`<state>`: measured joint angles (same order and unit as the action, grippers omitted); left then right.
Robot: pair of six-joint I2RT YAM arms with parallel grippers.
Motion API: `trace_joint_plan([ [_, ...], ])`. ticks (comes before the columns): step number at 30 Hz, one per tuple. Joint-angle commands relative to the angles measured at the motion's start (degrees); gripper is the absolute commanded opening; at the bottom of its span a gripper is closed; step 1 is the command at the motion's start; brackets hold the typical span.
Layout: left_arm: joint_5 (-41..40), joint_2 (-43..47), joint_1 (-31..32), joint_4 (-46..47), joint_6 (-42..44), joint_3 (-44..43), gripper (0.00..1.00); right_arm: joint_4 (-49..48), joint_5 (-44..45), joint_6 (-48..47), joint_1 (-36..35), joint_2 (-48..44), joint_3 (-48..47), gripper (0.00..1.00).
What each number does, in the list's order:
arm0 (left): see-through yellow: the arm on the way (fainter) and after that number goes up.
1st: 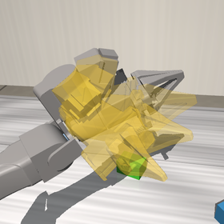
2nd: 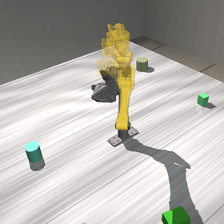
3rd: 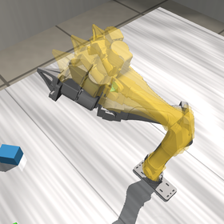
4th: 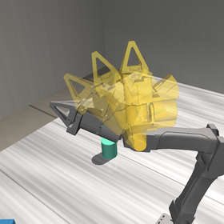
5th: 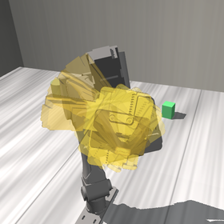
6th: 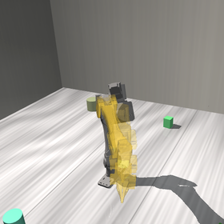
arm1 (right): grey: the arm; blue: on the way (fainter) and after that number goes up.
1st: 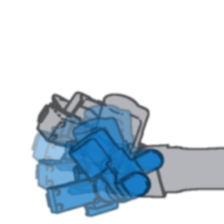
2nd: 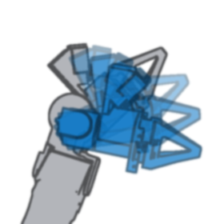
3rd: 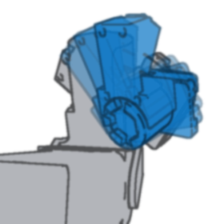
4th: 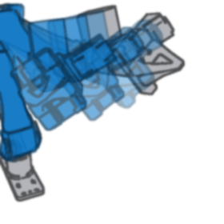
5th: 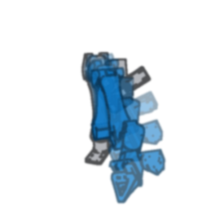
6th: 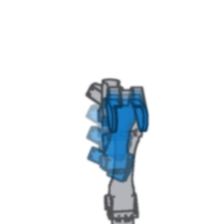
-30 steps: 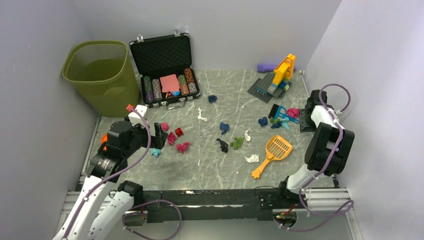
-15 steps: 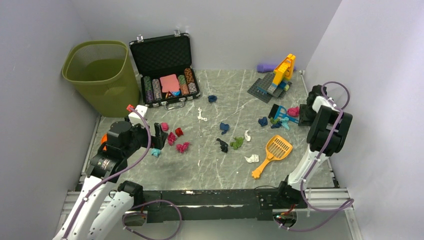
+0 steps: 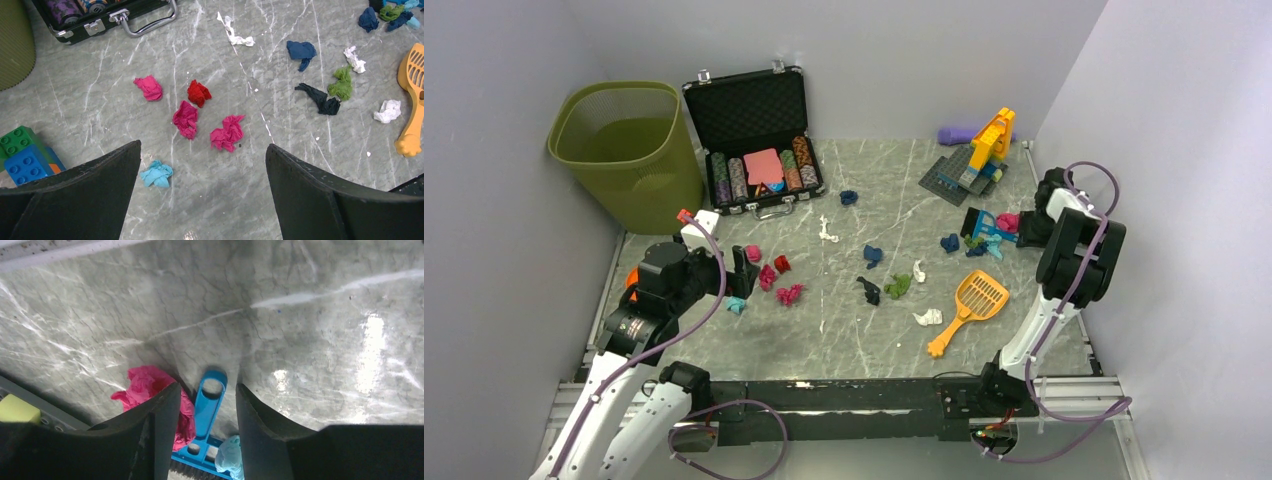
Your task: Sweep away the paper scraps from the table
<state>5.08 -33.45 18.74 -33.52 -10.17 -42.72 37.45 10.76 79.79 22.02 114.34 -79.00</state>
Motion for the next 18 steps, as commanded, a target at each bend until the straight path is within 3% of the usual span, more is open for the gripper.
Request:
trace_joint_plan([
  [1, -0.12, 0.92, -0.07, 1.67, 0.4, -0.34, 0.98, 4.05, -1.1, 1.65, -1.27, 0.26, 2.41, 0.5],
  [6, -0.25, 1.55, -0.08, 1.45, 0.3, -0.26, 0.98, 4.37, -1.92, 2.63, -2.69, 0.67, 2.19, 0.49],
  [8, -0.42, 1.87, -0.05, 1.43, 0.2, -0.17, 0.98, 3.76, -2.56, 3.04, -2.9, 0.79, 2.57, 0.41],
  [12, -0.77, 2.36, -0.1, 1.25, 0.23, -0.17, 0.98, 4.97, -3.19, 2.79, -2.95, 1.0, 2.02, 0.16],
  [18, -0.77, 2.73, -0.09, 1.19, 0.14, -0.17, 0.98, 3.9, -2.79, 2.76, -3.59, -5.77, 6.03, 0.11],
])
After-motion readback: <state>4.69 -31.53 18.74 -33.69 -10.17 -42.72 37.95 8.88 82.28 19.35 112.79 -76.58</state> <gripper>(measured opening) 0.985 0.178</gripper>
